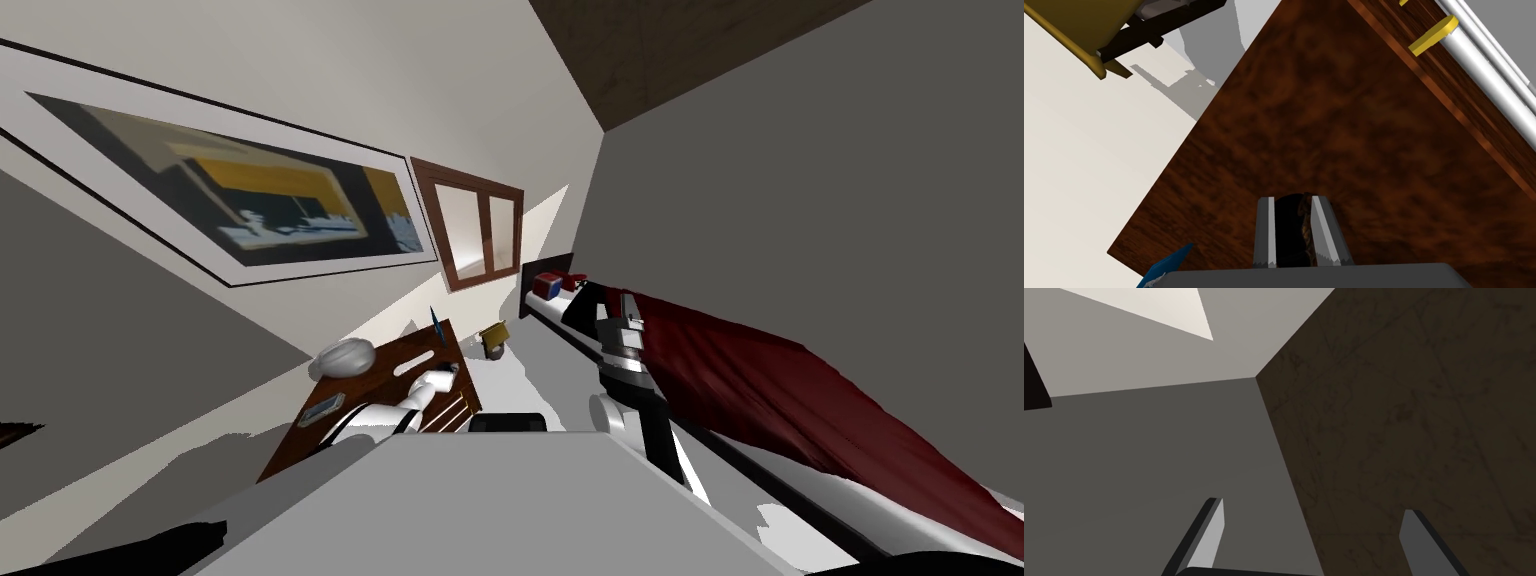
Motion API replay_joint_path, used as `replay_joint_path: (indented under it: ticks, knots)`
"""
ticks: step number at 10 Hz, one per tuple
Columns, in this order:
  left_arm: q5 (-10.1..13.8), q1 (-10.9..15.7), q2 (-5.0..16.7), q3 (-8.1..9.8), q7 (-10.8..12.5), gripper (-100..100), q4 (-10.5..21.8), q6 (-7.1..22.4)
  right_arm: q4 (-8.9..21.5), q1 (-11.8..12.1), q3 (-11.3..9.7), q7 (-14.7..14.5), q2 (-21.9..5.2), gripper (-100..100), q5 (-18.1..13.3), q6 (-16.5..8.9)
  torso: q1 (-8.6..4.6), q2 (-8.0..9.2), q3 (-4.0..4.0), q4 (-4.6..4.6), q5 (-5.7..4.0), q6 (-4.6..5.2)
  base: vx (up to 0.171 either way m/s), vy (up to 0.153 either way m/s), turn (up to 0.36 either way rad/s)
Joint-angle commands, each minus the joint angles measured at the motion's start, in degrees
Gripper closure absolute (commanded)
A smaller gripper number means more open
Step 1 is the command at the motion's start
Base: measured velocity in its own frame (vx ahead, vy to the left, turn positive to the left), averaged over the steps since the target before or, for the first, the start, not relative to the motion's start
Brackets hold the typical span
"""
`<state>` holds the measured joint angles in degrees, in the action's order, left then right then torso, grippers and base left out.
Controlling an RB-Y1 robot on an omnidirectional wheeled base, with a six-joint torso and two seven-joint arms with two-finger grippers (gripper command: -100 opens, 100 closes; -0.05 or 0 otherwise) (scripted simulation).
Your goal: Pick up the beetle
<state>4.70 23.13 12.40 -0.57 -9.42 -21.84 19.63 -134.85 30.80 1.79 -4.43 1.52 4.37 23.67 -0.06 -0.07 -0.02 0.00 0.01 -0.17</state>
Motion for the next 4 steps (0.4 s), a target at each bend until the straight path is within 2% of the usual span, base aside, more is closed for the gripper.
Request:
replay_joint_path:
  ticks: [1, 2, 3, 4]
  knots:
    - [2.34, 0.72, 0.4, -0.84, -2.19, 100, 0.47, 0.18, 0.0, 0.0, 0.0, 0.0, 0.0, 0, 0.0, 0.0, 0.0, 0.0, 0.0, 0.0, 0.0, 0.0, -0.01, -0.034, 0.085]
    - [3.66, 1.08, 0.62, -1.35, -3.36, 100, 0.46, 0.47, 0.0, 0.0, 0.0, 0.0, 0.0, 0, 0.0, 0.0, 0.02, 0.0, 0.0, -0.01, 0.01, 0.0, -0.009, -0.029, 0.111]
    - [2.81, 1.3, 0.43, -1.01, -2.5, 100, 1.19, 0.01, 0.0, 0.0, 0.0, 0.0, 0.0, 0, 0.0, 0.0, 0.04, 0.0, -0.01, -0.01, 0.01, -0.02, -0.003, -0.014, 0.025]
    - [2.96, 1.38, 0.46, -1.07, -2.77, 0, 1.34, -0.08, 0.0, 0.0, 0.0, 0.0, 0.0, 0, 0.0, 0.0, 0.09, -0.02, -0.02, -0.02, 0.03, 0.01, 0.0, 0.0, 0.0]
